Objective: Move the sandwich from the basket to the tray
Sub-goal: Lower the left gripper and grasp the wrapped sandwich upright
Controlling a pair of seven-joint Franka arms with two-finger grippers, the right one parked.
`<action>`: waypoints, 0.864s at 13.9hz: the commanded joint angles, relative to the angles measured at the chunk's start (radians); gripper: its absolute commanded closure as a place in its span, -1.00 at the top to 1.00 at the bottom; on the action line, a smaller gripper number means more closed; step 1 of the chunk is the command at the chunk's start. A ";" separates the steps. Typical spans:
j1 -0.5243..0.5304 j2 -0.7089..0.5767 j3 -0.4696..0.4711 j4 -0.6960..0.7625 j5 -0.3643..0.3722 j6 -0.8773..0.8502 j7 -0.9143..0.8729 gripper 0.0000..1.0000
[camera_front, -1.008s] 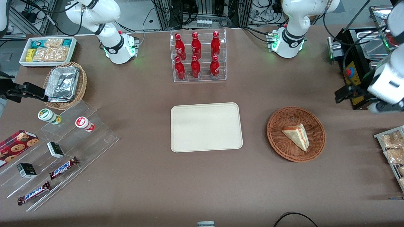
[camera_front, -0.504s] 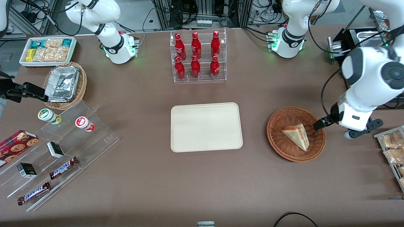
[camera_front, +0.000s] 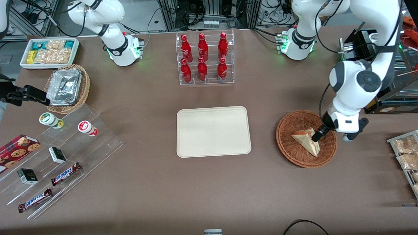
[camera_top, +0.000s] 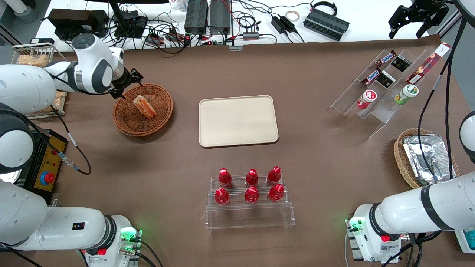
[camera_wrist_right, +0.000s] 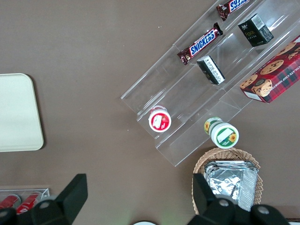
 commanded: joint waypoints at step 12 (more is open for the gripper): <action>-0.004 0.130 0.000 -0.094 -0.012 0.252 -0.029 -0.76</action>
